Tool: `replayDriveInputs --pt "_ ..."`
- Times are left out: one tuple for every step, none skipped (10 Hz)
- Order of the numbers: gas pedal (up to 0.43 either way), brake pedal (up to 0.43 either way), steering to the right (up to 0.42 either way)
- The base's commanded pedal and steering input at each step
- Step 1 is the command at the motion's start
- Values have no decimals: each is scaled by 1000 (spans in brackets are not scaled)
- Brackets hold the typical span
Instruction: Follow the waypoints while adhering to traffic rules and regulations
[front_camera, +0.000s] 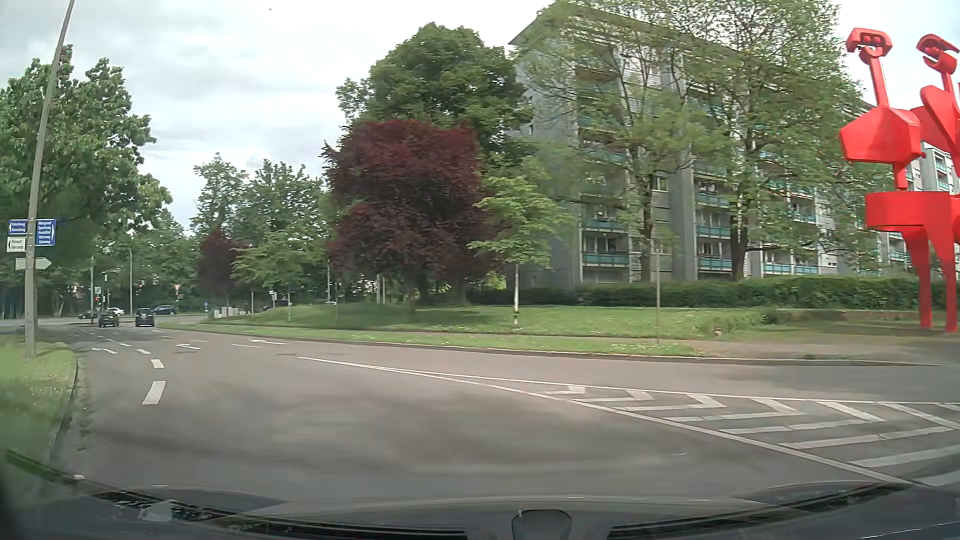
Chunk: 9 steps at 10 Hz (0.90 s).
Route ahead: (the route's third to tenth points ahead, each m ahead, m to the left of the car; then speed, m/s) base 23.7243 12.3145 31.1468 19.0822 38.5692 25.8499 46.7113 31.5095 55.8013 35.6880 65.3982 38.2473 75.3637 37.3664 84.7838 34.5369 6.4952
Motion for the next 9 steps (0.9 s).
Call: replayDriveInputs --pt "87 0 -278" --pt "87 0 -274" --pt "98 0 -265" --pt "98 0 -253" --pt "98 0 -241" --pt "110 0 -231" --pt "110 0 -223" --pt "110 0 -207" --pt "110 0 -187"
